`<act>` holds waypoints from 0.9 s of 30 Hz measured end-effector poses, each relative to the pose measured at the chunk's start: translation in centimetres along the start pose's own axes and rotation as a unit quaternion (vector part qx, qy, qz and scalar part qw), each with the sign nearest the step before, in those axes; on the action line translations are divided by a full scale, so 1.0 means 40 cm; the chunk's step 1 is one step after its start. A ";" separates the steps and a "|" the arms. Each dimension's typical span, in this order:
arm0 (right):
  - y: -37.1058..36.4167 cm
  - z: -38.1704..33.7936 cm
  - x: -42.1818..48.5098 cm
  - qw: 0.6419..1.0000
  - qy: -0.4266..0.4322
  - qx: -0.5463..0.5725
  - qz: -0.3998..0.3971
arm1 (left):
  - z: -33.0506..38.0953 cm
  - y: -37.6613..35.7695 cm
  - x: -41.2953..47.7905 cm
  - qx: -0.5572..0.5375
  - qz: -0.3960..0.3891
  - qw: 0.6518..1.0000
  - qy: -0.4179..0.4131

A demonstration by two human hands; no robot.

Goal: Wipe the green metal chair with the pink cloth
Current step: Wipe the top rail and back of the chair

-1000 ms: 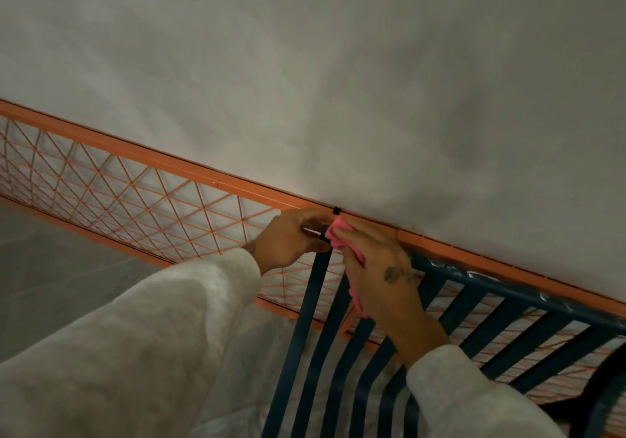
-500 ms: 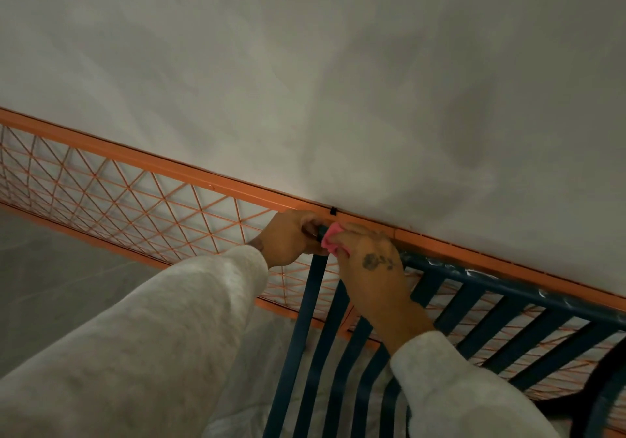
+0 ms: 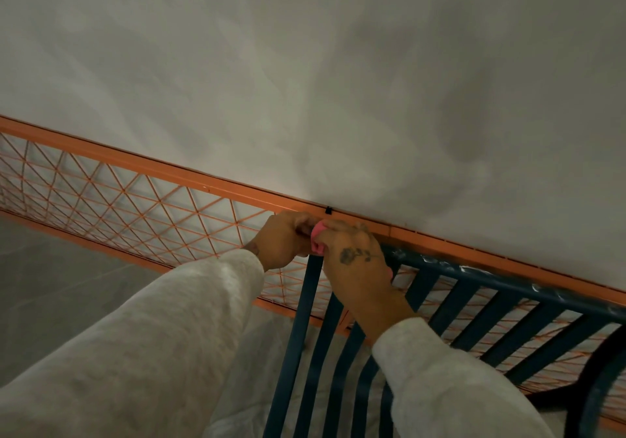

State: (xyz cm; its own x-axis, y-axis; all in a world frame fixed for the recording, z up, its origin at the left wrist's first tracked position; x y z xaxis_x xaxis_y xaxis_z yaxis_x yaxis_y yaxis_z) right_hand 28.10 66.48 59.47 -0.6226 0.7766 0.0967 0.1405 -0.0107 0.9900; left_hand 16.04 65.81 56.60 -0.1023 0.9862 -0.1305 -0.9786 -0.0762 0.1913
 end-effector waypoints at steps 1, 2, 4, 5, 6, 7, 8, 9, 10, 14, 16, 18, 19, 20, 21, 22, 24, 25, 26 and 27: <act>-0.005 -0.007 0.004 1.000 -0.005 0.007 0.000 | 0.001 0.001 0.001 0.014 0.001 1.000 -0.005; -0.010 -0.008 0.005 1.000 -0.003 0.005 -0.001 | 0.002 0.003 0.001 0.024 0.001 1.000 -0.008; -0.014 0.004 -0.005 1.000 0.013 -0.016 -0.005 | 0.003 0.001 -0.003 0.019 -0.002 1.000 -0.006; -0.010 0.021 -0.013 1.000 0.011 -0.020 0.001 | 0.005 -0.002 -0.003 0.013 -0.005 1.000 -0.005; -0.003 0.038 -0.022 1.000 0.002 -0.016 0.010 | 0.007 -0.004 -0.006 0.008 -0.007 1.000 -0.004; 0.005 0.055 -0.031 1.000 -0.011 -0.001 0.019 | 0.008 -0.006 -0.008 0.005 -0.008 1.000 -0.003; 0.015 0.065 -0.038 0.999 -0.025 0.021 0.024 | 0.011 -0.006 -0.009 0.002 -0.009 1.000 -0.002; 0.021 0.065 -0.039 0.998 -0.036 0.040 0.021 | 0.011 -0.005 -0.010 0.000 -0.009 1.000 -0.002; 0.024 0.059 -0.037 0.998 -0.047 0.048 0.010 | 0.013 -0.005 -0.010 0.002 -0.011 1.000 -0.006; 0.026 0.010 -0.008 0.996 -0.066 0.064 -0.013 | 0.020 -0.005 -0.014 0.019 -0.019 0.999 -0.023; 0.031 0.004 -0.010 0.995 -0.056 0.076 -0.016 | 0.019 -0.005 -0.013 0.021 -0.020 0.999 -0.024; 0.040 0.030 -0.026 0.991 -0.057 0.120 -0.021 | 0.018 -0.007 -0.009 0.014 -0.023 0.999 -0.026; 0.047 0.047 -0.034 0.989 -0.062 0.138 -0.012 | 0.016 -0.005 -0.005 0.018 -0.022 0.999 -0.029; 0.051 0.063 -0.040 0.986 -0.073 0.149 -0.005 | 0.012 -0.003 -0.002 0.026 -0.018 0.999 -0.029; 0.052 0.074 -0.042 0.984 -0.090 0.154 -0.006 | 0.006 0.000 -0.001 0.030 -0.015 0.999 -0.025; 0.050 0.078 -0.040 0.983 -0.103 0.150 -0.013 | 0.003 0.000 -0.001 0.028 -0.014 0.999 -0.023; 0.042 0.057 -0.028 0.987 -0.104 0.114 -0.042 | 0.007 -0.005 -0.004 0.027 -0.022 0.999 -0.035; 0.039 0.041 -0.019 0.988 -0.098 0.107 -0.044 | 0.012 -0.006 -0.006 0.033 -0.024 0.998 -0.045; 0.040 0.025 -0.011 0.990 -0.092 0.103 -0.036 | 0.018 -0.008 -0.009 0.039 -0.024 0.997 -0.054; 0.036 0.014 -0.005 0.991 -0.090 0.095 -0.027 | 0.022 -0.009 -0.010 0.046 -0.021 0.997 -0.062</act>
State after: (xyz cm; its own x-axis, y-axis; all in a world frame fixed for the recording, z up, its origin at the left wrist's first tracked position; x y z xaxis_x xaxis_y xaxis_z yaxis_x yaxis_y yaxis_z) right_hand 28.87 66.65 60.83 -0.4881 0.8728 0.0080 0.2640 0.1389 0.9545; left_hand 16.58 65.58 57.43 -0.0337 0.9992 -0.0206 -0.9602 -0.0266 0.2780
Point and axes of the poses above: each hand's wrist, its own x-axis towards the middle knuckle, its own y-axis out of the back of the hand, z = x × y, the point moved 6 cm from there along x, towards the middle knuckle, and after that the axes turned 15 degrees about -x, right-handed, at the moved point
